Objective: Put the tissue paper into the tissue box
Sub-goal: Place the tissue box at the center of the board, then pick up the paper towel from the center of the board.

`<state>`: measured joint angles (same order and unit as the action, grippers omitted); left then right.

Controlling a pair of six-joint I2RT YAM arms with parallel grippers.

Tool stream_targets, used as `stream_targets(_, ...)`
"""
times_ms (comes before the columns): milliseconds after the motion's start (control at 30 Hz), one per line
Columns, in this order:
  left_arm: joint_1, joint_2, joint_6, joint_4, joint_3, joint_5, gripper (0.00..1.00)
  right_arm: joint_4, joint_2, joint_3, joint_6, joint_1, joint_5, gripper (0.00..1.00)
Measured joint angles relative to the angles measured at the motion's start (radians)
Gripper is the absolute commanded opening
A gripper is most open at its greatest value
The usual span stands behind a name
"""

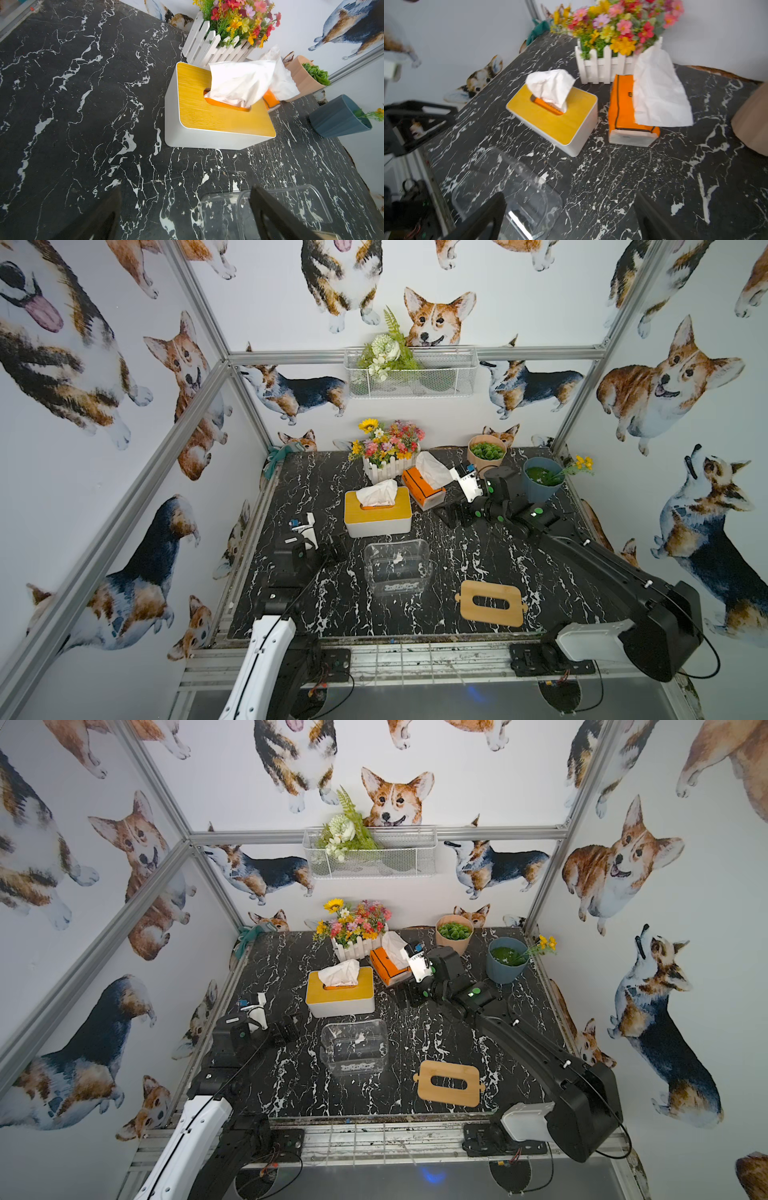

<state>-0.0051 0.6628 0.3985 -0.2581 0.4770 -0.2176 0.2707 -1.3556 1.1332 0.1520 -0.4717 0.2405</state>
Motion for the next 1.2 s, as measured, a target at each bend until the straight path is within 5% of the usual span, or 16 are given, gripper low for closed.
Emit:
stream_targets(333,0.0,0.009,0.0,0.006,0.0,-0.001,1.0,-0.097,-0.36,0.225,0.178,0.116,0.017,1.0)
stream_targets(700,0.0,0.013,0.0,0.007,0.0,-0.011,1.0,0.0,-0.74,0.628,0.107,0.114,-0.114,1.0)
stream_targets(1200,0.0,0.012,0.0,0.007,0.0,-0.011,1.0,0.114,-0.903,0.764,-0.005,0.073,-0.109,1.0)
